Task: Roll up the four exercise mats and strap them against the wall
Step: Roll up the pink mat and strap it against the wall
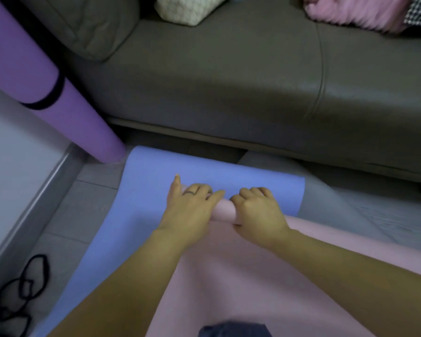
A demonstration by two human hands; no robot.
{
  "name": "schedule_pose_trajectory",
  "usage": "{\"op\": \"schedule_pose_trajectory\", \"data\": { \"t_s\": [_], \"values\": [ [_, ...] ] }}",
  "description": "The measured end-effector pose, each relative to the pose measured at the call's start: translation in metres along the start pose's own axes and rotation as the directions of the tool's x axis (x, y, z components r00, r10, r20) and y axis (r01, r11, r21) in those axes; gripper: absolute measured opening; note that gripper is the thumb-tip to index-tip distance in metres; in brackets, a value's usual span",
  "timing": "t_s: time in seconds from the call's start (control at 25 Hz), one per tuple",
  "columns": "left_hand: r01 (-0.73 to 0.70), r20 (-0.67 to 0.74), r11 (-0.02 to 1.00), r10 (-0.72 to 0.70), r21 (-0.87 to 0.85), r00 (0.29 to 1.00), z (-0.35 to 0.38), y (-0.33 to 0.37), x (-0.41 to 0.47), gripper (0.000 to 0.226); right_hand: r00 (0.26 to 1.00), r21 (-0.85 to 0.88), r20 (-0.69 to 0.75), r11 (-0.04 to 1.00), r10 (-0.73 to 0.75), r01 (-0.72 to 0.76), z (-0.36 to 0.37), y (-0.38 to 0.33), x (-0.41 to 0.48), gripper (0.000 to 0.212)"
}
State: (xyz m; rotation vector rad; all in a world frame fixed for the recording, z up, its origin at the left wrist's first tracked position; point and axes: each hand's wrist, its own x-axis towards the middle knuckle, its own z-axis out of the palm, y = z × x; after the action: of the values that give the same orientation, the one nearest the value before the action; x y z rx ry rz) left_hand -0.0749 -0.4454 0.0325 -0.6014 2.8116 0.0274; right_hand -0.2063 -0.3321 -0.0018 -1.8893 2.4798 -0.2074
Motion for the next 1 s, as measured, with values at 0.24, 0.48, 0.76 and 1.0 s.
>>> {"op": "schedule_pose_trajectory", "data": {
  "t_s": [0.24, 0.48, 0.76, 1.0],
  "values": [
    [0.171, 0.115, 0.985, -0.166, -0.034, 0.979, 0.018, -0.026, -0.136, 0.038, 0.703, 0.35, 0.689, 0.931, -0.179, -0.106, -0.035, -0.103, -0.037, 0.078],
    [0.239, -0.076, 0.967, -0.246, -0.088, 0.966, 0.027, -0.061, -0.235, 0.032, 0.48, 0.209, 0.876, 0.936, -0.051, -0.282, -0.094, -0.13, -0.089, 0.068],
    [0.158, -0.063, 0.984, -0.164, -0.087, 0.985, 0.025, -0.051, -0.254, 0.047, 0.703, -0.237, 0.624, 0.939, 0.343, -0.248, -0.136, -0.132, -0.136, 0.05],
    [-0.183, -0.092, 0.974, 0.172, -0.135, 0.981, -0.025, 0.001, -0.213, 0.071, 0.906, -0.414, 0.236, 0.88, 0.351, -0.233, -0.151, -0.134, -0.183, 0.037]
  ]
}}
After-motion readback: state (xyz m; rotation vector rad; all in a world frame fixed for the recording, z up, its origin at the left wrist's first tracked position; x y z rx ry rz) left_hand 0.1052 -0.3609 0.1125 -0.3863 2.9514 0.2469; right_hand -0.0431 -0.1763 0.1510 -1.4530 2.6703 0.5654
